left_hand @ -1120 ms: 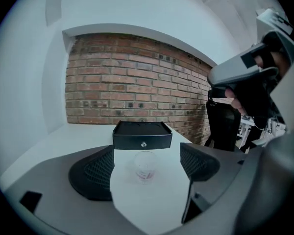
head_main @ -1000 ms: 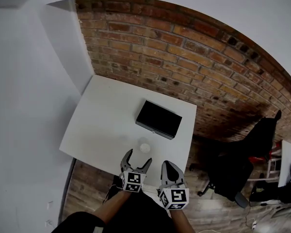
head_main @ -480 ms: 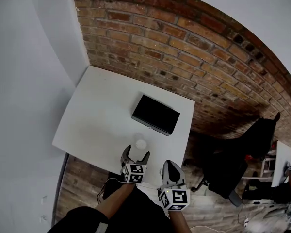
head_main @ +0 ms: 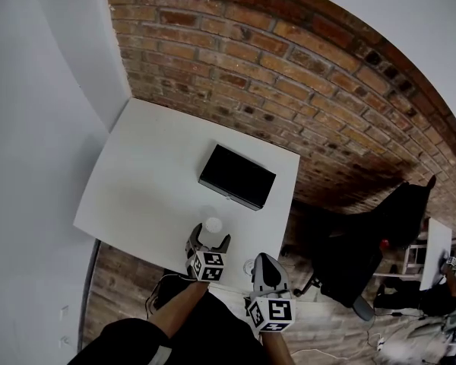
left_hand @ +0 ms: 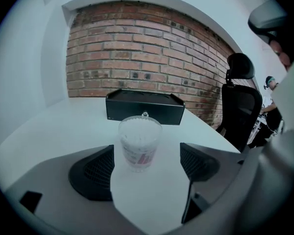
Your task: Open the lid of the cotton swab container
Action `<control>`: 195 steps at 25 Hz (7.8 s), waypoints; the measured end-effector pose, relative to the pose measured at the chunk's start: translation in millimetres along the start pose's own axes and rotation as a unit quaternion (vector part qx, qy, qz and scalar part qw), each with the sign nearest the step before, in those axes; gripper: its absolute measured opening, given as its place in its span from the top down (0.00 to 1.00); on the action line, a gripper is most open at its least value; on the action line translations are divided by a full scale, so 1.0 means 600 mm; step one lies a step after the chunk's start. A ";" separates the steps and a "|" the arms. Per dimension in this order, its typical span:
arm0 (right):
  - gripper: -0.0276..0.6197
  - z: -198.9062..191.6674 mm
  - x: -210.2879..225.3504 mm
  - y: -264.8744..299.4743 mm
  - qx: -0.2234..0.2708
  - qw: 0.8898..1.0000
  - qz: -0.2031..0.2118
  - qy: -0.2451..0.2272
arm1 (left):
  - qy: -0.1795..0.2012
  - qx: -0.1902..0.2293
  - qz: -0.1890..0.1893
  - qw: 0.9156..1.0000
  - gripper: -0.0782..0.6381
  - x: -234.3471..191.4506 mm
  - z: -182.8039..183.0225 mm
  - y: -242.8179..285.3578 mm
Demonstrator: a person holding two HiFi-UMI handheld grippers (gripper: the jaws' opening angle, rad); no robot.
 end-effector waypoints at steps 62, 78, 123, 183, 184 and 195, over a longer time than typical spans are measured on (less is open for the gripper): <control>0.93 0.004 0.000 -0.002 0.035 0.997 -0.005 0.071 | 0.130 -0.014 -0.147 0.980 0.54 -0.026 0.092 -0.069; 0.93 0.095 0.006 0.000 0.083 0.996 0.029 0.007 | 0.193 0.029 -0.212 0.958 0.54 0.017 0.270 -0.185; 0.59 0.167 -0.080 0.003 0.017 0.963 0.194 -0.187 | 0.499 -0.010 -0.143 0.855 0.54 0.069 0.302 -0.266; 0.57 0.132 -0.063 0.006 -0.042 0.956 0.275 -0.097 | 0.582 0.063 -0.194 0.787 0.54 0.046 0.266 -0.290; 0.57 0.132 -0.063 0.005 -0.041 0.955 0.278 -0.093 | 0.583 0.063 -0.193 0.787 0.54 0.045 0.266 -0.290; 0.57 0.136 -0.058 0.006 -0.041 0.953 0.286 -0.087 | 0.582 0.066 -0.196 0.787 0.54 0.046 0.269 -0.288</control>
Point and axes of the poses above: the fingertips, and each gripper's own axes: y forward along the fingers, x to its right, z out of its top, the point moved 8 cm from there along -y, backward along the fingers, and after that the axes turned 4 degrees about -y, right-handed, at the moved point
